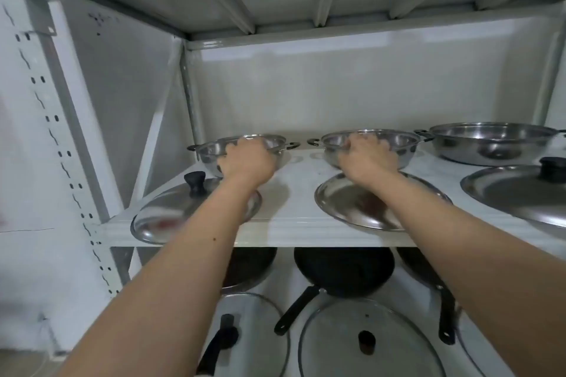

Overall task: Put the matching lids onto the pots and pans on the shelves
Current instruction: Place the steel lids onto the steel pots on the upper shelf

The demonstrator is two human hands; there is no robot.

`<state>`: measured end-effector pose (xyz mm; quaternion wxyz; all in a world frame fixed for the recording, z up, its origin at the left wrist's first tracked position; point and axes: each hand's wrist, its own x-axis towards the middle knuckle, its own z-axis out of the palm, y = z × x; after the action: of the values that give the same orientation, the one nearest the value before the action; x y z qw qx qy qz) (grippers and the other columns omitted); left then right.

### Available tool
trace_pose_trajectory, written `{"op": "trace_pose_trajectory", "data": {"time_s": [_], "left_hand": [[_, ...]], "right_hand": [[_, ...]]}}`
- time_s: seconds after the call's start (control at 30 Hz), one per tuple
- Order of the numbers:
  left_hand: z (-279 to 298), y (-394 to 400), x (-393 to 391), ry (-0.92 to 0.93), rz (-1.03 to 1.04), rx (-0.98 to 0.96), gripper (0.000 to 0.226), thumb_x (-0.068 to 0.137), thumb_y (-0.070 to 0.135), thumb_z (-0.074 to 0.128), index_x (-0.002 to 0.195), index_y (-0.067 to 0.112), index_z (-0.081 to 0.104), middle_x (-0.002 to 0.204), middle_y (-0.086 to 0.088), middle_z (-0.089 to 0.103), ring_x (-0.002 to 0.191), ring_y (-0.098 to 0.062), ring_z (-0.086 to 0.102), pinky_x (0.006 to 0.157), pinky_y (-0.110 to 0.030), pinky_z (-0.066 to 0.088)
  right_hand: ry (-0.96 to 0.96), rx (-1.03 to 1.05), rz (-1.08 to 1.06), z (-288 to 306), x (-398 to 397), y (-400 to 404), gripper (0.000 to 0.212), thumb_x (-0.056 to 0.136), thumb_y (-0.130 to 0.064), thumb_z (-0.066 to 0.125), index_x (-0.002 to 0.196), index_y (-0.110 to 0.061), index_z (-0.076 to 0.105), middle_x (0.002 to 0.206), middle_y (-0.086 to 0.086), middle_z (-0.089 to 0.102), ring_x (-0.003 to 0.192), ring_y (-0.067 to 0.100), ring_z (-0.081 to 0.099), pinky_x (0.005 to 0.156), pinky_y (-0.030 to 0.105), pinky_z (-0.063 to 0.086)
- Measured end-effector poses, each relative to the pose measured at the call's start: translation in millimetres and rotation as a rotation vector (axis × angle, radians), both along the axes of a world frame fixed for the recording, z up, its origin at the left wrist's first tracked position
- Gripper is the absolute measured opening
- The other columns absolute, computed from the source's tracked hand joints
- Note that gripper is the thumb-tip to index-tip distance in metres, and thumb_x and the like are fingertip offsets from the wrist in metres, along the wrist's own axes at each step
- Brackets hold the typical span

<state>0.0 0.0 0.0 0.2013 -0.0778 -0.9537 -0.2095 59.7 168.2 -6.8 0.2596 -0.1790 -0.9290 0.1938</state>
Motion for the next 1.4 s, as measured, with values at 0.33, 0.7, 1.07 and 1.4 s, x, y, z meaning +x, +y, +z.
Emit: {"op": "trace_pose_trajectory", "data": {"time_s": [0.33, 0.7, 1.07, 1.4], "left_hand": [[-28, -89, -27, -0.215, 0.186, -0.303, 0.046, 0.097, 0.030, 0.035, 0.141, 0.017, 0.039, 0.146, -0.013, 0.036, 0.133, -0.037, 0.038, 0.106, -0.048, 0.036], [27, -69, -6, -0.074, -0.023, -0.422, 0.030, 0.088, 0.017, 0.049, 0.109, 0.001, 0.064, 0.120, -0.020, 0.064, 0.109, -0.035, 0.061, 0.078, -0.031, 0.045], [96, -53, -49, 0.219, -0.072, -0.146, 0.032, 0.091, 0.024, 0.057, 0.112, 0.001, 0.064, 0.121, -0.020, 0.064, 0.112, -0.037, 0.058, 0.089, -0.037, 0.048], [70, -21, -151, 0.139, -0.060, 0.000, 0.031, 0.092, 0.024, 0.059, 0.115, 0.003, 0.064, 0.123, -0.018, 0.063, 0.114, -0.036, 0.058, 0.093, -0.037, 0.047]], "right_hand": [[-0.375, 0.202, -0.137, -18, 6, 28, 0.049, 0.095, -0.029, 0.038, 0.143, -0.018, 0.037, 0.148, 0.019, 0.035, 0.133, 0.039, 0.038, 0.107, 0.046, 0.035], [-0.345, 0.231, 0.017, 27, 5, 4, 0.041, 0.088, -0.036, 0.050, 0.118, -0.011, 0.061, 0.128, 0.010, 0.062, 0.112, 0.029, 0.060, 0.082, 0.031, 0.045], [0.082, 0.121, -0.138, 91, -17, 9, 0.035, 0.086, -0.024, 0.054, 0.119, -0.015, 0.063, 0.128, 0.010, 0.060, 0.116, 0.032, 0.057, 0.088, 0.032, 0.046], [0.088, 0.128, -0.174, 76, -114, 71, 0.033, 0.090, -0.024, 0.053, 0.117, -0.009, 0.064, 0.128, 0.016, 0.059, 0.116, 0.034, 0.057, 0.088, 0.032, 0.047]]}}
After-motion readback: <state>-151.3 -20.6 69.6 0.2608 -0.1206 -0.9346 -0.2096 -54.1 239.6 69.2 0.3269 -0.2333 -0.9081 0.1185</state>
